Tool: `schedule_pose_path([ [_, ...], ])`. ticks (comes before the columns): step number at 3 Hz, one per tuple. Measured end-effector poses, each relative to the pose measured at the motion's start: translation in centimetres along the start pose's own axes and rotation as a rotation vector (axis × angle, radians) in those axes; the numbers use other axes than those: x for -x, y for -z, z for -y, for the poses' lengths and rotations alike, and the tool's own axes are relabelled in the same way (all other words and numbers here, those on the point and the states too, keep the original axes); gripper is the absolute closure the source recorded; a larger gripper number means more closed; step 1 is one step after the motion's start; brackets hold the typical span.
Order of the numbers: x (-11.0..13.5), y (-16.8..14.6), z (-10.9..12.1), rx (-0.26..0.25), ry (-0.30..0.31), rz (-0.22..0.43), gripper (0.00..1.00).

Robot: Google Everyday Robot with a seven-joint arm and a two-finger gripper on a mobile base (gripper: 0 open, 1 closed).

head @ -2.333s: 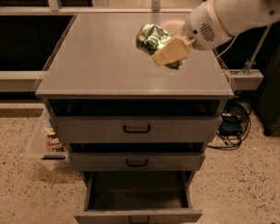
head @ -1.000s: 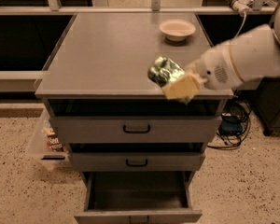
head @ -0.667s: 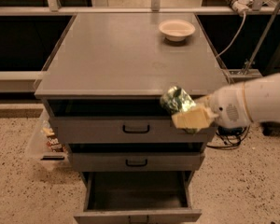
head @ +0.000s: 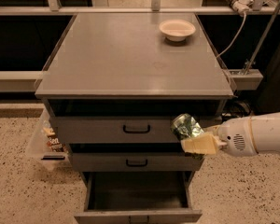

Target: Place green can into bottom drawer

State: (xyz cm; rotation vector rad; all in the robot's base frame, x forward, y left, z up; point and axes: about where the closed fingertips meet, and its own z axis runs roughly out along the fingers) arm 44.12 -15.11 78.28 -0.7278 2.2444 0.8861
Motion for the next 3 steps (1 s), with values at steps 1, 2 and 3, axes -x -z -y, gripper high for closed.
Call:
schedule_pose_path([
  [1, -2.8, -0.4, 2.5, -0.007, -0.116, 0.053, 1.00],
  [2, -7.1, -1.5, 5.4, 0.002, -0.257, 0.116, 1.00],
  [3, -13.1, -3.5, 9.2, 0.015, -0.416, 0.179, 1.00],
])
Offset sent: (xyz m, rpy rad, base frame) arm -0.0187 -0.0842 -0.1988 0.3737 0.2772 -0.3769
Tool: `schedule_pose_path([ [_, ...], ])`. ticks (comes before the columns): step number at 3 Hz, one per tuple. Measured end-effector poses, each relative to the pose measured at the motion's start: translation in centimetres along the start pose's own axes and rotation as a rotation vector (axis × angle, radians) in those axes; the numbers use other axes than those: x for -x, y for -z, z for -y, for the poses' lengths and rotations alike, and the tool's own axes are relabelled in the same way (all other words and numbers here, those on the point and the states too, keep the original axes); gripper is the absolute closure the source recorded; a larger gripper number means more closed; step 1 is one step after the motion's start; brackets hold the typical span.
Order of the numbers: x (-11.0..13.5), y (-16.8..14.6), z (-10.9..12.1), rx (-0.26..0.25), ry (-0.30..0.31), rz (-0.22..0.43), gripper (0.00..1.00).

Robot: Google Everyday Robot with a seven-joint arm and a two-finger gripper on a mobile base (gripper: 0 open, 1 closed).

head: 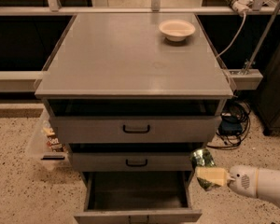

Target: Place green can into bottom drawer

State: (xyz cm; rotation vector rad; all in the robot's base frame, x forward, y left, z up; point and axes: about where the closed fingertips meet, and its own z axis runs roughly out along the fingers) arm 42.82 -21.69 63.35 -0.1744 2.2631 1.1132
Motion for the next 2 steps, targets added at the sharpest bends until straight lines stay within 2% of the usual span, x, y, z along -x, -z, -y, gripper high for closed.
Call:
schedule_pose_path([
  [1, -0.8, -0.7, 0.6, 0.017, -0.023, -0.002, 1.00],
  [2, -1.5, -1.1, 2.6, -0.009, -0.086, 0.015, 1.00],
])
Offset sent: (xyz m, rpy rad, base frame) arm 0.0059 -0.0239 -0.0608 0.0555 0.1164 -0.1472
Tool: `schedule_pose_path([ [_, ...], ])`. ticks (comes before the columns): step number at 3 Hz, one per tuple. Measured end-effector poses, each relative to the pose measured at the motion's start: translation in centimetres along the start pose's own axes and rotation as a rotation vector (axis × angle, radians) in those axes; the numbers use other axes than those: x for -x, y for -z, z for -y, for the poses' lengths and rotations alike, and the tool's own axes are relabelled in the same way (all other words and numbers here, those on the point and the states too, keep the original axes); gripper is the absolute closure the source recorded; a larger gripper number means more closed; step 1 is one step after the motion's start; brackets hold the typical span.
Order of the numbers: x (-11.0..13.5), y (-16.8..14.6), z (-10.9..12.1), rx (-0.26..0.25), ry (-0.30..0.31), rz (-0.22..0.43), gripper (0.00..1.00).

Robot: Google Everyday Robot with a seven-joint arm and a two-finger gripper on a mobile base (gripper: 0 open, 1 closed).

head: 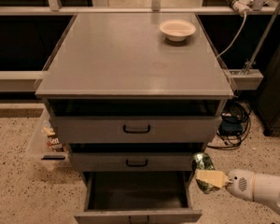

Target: Place green can into bottom drawer

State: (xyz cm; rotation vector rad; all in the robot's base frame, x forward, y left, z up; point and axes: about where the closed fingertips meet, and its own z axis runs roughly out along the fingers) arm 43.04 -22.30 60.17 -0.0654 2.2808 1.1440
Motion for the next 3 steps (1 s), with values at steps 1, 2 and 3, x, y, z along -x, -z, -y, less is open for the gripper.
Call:
schedule_pose_path([
  [1, -1.7, -1.7, 4.8, -0.006, -0.109, 0.021, 1.00],
  [2, -4.1, -5.0, 9.8, 0.014, -0.206, 0.006, 1.00],
  [3, -6.4, -8.8, 13.0, 0.041, -0.274, -0.050, 1.00],
])
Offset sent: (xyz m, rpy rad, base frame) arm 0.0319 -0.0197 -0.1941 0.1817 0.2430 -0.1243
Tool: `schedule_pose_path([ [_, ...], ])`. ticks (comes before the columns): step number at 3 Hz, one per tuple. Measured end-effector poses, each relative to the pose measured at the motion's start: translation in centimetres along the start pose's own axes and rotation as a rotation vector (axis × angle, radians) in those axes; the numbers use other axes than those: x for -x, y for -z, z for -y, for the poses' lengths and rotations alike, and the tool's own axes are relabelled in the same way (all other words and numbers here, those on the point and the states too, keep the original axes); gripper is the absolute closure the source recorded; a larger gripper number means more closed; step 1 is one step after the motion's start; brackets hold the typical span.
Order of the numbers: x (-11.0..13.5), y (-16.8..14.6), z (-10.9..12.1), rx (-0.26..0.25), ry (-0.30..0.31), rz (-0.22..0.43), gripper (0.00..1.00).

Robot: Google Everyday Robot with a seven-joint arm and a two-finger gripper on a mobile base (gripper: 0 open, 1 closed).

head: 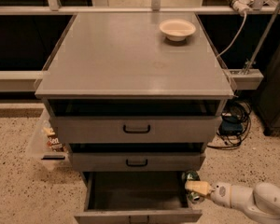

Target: Place green can into bottom drawer

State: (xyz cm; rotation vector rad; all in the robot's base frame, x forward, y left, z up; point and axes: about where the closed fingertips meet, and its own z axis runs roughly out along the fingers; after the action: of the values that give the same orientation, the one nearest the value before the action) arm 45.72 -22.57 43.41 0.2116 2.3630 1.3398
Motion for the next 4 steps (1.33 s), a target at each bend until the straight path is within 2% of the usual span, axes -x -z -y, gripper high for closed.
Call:
schedule_pose_path([
  [2, -0.2, -0.3, 0.0, 0.004, -0.001, -0.002, 1.00],
  [3, -0.2, -2.8, 2.3, 0.010, -0.051, -0.028, 1.00],
  [4, -1.1, -7.1, 5.0, 0.008, -0.090, -0.116, 1.00],
])
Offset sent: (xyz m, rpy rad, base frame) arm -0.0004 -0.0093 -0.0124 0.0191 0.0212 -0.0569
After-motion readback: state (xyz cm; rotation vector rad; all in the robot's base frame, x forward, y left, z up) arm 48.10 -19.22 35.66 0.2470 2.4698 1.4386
